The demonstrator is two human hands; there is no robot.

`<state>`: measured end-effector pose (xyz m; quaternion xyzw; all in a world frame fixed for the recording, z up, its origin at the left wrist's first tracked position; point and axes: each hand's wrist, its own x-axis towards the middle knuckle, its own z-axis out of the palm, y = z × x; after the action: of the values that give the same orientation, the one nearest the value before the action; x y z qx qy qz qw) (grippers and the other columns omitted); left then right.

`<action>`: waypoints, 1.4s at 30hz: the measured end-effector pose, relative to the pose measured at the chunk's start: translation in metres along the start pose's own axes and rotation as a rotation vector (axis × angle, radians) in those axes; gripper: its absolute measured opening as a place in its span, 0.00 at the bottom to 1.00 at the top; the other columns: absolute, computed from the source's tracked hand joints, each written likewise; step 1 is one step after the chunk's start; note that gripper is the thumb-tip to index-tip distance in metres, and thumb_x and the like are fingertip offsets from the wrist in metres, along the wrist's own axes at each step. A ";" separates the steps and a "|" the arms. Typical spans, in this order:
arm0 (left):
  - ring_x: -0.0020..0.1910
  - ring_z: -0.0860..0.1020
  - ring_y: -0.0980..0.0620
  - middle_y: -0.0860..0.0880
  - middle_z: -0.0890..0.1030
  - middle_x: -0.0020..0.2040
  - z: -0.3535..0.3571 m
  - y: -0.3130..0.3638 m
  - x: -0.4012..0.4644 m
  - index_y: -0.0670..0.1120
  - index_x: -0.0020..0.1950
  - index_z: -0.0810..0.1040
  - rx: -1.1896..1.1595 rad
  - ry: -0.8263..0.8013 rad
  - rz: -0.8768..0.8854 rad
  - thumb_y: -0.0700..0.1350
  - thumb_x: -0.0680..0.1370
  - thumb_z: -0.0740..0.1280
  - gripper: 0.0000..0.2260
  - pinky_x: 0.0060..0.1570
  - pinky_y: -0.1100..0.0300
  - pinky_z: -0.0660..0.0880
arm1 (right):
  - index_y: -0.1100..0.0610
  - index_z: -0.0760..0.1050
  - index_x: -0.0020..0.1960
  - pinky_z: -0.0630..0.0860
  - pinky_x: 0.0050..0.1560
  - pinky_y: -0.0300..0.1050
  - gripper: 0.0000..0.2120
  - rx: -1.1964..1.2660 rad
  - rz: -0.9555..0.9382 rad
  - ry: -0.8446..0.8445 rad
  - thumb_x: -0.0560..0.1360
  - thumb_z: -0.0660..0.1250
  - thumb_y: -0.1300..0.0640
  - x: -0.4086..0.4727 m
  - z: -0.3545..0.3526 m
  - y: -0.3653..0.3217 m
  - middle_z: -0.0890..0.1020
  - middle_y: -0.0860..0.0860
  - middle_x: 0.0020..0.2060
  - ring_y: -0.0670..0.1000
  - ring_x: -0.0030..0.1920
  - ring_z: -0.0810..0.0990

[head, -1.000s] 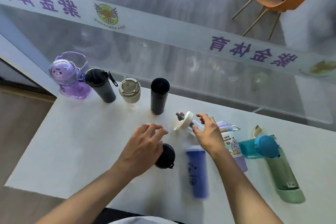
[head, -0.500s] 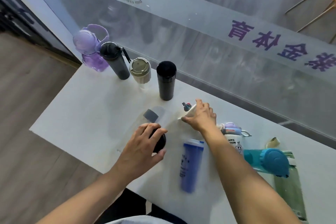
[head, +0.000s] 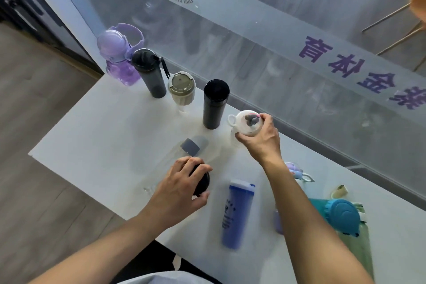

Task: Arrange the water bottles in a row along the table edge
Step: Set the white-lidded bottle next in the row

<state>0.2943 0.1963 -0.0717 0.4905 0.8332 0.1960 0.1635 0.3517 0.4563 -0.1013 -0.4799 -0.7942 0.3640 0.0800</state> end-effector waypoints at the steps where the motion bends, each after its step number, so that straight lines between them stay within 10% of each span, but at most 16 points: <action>1: 0.66 0.67 0.47 0.53 0.72 0.64 0.000 0.000 0.001 0.53 0.65 0.71 -0.002 -0.001 0.003 0.57 0.73 0.66 0.22 0.64 0.51 0.70 | 0.48 0.65 0.64 0.74 0.62 0.54 0.37 0.030 -0.001 0.011 0.60 0.76 0.43 -0.002 0.001 0.001 0.78 0.49 0.58 0.55 0.59 0.76; 18: 0.66 0.67 0.47 0.53 0.72 0.64 -0.004 -0.002 0.001 0.54 0.66 0.70 0.009 -0.031 0.019 0.58 0.74 0.64 0.22 0.64 0.52 0.70 | 0.54 0.66 0.68 0.68 0.57 0.45 0.36 -0.002 0.020 0.039 0.65 0.78 0.51 -0.004 0.012 0.004 0.74 0.54 0.63 0.59 0.62 0.73; 27: 0.68 0.64 0.50 0.54 0.68 0.67 -0.012 -0.006 0.000 0.58 0.68 0.66 -0.017 -0.090 0.036 0.62 0.75 0.64 0.24 0.66 0.54 0.70 | 0.52 0.57 0.77 0.67 0.71 0.53 0.48 -0.055 0.123 0.035 0.65 0.78 0.43 -0.033 -0.001 0.005 0.69 0.56 0.69 0.58 0.70 0.68; 35: 0.65 0.68 0.49 0.53 0.68 0.69 -0.034 -0.027 -0.008 0.54 0.71 0.67 -0.013 -0.032 0.113 0.59 0.75 0.66 0.26 0.64 0.56 0.70 | 0.49 0.74 0.66 0.76 0.60 0.51 0.22 0.084 -0.157 0.024 0.73 0.72 0.55 -0.152 0.015 -0.004 0.78 0.47 0.56 0.47 0.57 0.78; 42: 0.61 0.71 0.49 0.53 0.73 0.65 -0.048 -0.053 -0.027 0.54 0.69 0.70 0.033 -0.023 0.156 0.57 0.71 0.71 0.27 0.60 0.55 0.72 | 0.45 0.64 0.73 0.67 0.68 0.39 0.35 -0.086 -0.371 -0.146 0.71 0.69 0.36 -0.193 0.030 -0.036 0.73 0.42 0.64 0.44 0.64 0.71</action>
<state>0.2446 0.1411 -0.0540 0.5588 0.7936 0.1888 0.1492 0.4133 0.2731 -0.0567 -0.3009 -0.8874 0.3426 0.0674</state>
